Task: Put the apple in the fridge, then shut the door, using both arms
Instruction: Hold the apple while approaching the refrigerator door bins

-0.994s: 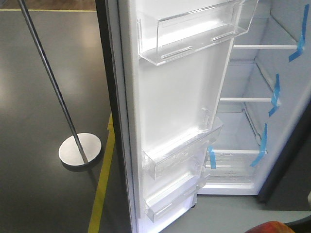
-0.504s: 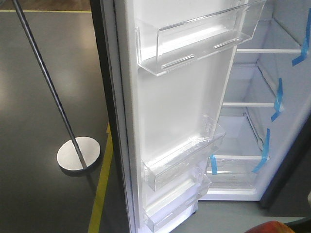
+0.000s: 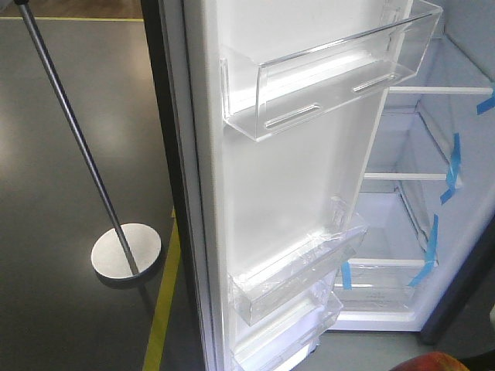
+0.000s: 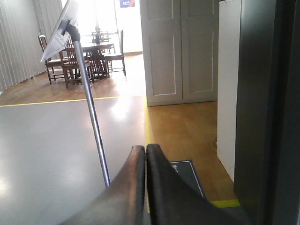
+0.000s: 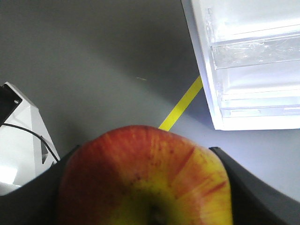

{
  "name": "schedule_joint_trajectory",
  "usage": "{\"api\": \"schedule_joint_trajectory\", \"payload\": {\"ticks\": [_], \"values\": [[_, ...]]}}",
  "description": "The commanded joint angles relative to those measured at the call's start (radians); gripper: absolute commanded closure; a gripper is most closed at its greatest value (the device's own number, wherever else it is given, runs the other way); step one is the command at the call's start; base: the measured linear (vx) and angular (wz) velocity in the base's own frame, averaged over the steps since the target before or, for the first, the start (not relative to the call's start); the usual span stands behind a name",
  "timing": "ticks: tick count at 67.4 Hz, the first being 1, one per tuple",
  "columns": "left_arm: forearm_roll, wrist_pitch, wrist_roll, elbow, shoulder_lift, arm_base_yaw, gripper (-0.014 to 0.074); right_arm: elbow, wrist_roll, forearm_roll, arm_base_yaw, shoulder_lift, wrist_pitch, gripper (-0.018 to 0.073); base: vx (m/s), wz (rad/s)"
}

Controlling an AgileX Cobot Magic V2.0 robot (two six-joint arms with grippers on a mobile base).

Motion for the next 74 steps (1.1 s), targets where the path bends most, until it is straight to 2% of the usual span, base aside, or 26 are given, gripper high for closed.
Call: {"api": "schedule_joint_trajectory", "payload": {"ticks": [1,74], "values": [[0.000,-0.069,-0.008,0.013,-0.001,-0.002,0.0603,-0.028,-0.006,0.026,0.000,0.000,-0.054,0.0410,0.08,0.00],[0.000,-0.069,-0.008,0.013,-0.001,-0.002,0.0603,-0.028,-0.006,0.026,0.000,0.000,-0.054,0.0410,0.02,-0.01]]}}
